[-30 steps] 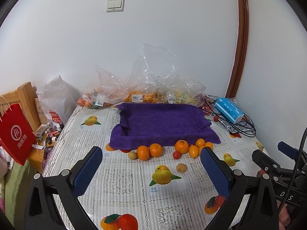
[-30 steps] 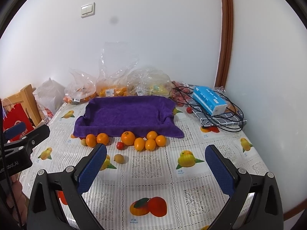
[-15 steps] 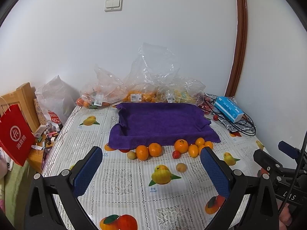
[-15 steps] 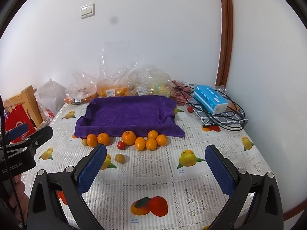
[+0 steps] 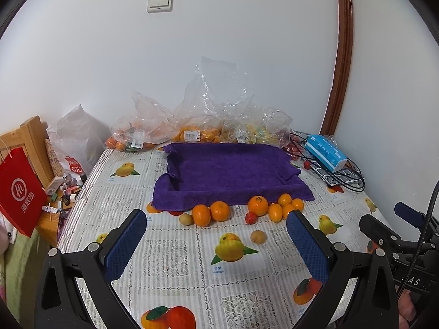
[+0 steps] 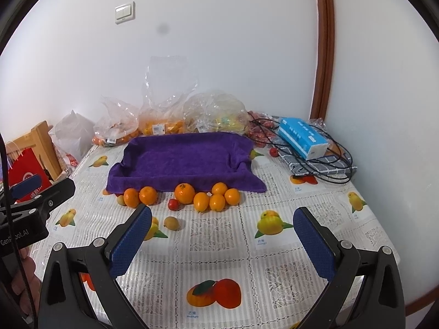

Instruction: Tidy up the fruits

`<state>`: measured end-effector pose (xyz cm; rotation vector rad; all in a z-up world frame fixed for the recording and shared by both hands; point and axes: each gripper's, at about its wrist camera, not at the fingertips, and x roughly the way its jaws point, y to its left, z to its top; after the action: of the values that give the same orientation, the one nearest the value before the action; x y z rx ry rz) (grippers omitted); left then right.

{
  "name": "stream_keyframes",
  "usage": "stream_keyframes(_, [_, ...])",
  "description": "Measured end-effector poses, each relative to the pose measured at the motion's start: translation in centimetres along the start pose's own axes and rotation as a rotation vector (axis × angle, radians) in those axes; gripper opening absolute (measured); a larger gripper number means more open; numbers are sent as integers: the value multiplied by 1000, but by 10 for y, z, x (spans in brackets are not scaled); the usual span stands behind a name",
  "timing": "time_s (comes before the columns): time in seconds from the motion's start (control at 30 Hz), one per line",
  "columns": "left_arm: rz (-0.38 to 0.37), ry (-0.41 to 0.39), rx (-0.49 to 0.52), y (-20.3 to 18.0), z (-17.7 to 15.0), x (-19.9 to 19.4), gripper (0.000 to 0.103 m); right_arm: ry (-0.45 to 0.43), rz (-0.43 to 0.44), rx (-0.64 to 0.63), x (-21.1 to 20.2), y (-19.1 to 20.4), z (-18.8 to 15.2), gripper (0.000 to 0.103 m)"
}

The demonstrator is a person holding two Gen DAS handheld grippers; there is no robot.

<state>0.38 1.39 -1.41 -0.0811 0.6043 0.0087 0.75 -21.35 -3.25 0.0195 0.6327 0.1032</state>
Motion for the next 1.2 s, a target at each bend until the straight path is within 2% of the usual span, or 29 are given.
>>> stream_keyframes(0.3, [63, 6, 12, 2, -2, 15, 103, -9, -53, -17, 3, -3, 1, 102])
stream_keyframes(0.5, [78, 32, 12, 6, -6, 39, 103, -1, -34, -8, 15, -14, 0, 103])
stream_keyframes(0.63, [56, 61, 28, 8, -11, 56, 103, 26, -33, -20, 37, -19, -4, 102])
stream_keyframes(0.73, [76, 76, 36, 9, -16, 73, 102, 40, -33, -10, 55, -23, -5, 102])
stream_keyframes(0.87, [91, 127, 29, 16, -22, 97, 102, 73, -59, -22, 85, -22, -9, 96])
stream_keyframes(0.97, [111, 178, 34, 22, -26, 118, 101, 83, -34, -48, 107, -20, -12, 93])
stream_keyframes(1.0, [113, 189, 27, 25, -27, 125, 98, 83, -27, -47, 115, -20, -13, 93])
stream_keyframes(1.13, [88, 194, 0, 33, -31, 143, 96, 77, 13, -42, 139, -24, -14, 93])
stream_keyframes(1.2, [87, 190, 12, 32, -32, 150, 96, 100, 18, -34, 153, -26, -14, 85])
